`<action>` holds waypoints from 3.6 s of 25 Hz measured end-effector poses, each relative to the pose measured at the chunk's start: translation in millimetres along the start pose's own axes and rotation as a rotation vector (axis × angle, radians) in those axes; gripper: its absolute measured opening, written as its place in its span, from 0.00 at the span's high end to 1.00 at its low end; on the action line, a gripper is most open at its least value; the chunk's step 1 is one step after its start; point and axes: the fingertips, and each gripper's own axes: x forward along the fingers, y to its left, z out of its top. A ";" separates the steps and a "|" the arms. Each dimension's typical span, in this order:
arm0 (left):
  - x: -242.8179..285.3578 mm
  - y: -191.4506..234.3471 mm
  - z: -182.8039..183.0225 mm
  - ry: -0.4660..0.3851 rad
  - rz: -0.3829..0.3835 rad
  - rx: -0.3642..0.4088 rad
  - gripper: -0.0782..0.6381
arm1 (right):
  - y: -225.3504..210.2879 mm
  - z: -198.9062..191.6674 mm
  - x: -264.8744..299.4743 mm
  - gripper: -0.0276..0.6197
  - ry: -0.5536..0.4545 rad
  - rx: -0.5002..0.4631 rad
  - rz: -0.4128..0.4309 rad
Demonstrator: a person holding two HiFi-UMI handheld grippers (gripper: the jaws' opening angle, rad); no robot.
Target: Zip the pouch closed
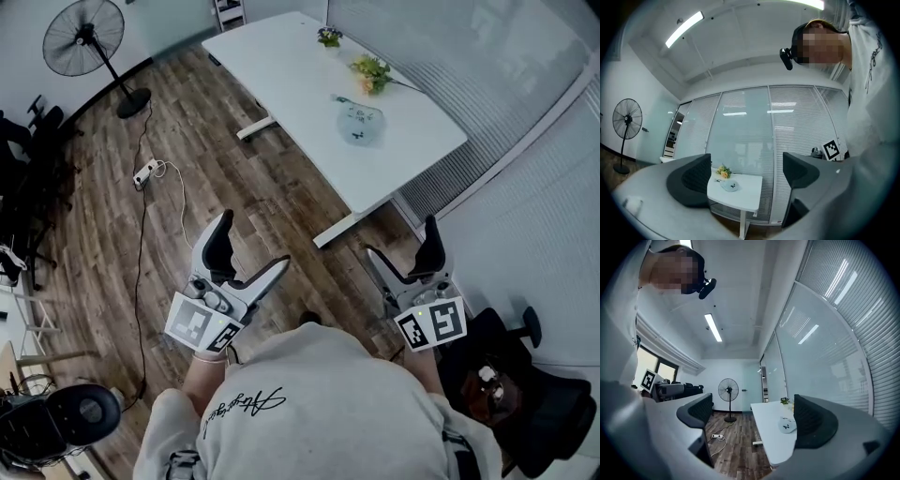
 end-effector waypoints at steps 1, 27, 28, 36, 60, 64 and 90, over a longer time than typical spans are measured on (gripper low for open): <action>6.6 2.9 -0.9 -0.004 0.007 -0.002 0.25 | -5.3 -1.7 5.8 0.14 0.002 0.003 0.006; 54.6 37.3 -22.6 0.013 0.068 -0.039 0.25 | -41.1 -39.4 67.5 0.17 0.107 0.043 0.082; 53.1 40.5 -25.0 0.018 0.074 -0.043 0.25 | -40.3 -42.3 70.4 0.17 0.115 0.044 0.085; 71.9 70.5 -43.8 0.035 0.057 -0.052 0.25 | -55.0 -56.8 93.6 0.17 0.124 0.042 0.048; 279.9 239.8 -77.3 0.043 -0.273 -0.095 0.25 | -157.2 -79.1 281.3 0.18 0.136 0.016 -0.232; 316.0 262.0 -76.5 0.051 -0.341 -0.089 0.25 | -176.9 -72.3 308.5 0.18 0.117 0.013 -0.294; 421.4 290.2 -106.7 0.105 -0.525 -0.156 0.25 | -283.9 -124.3 339.7 0.23 0.265 0.042 -0.486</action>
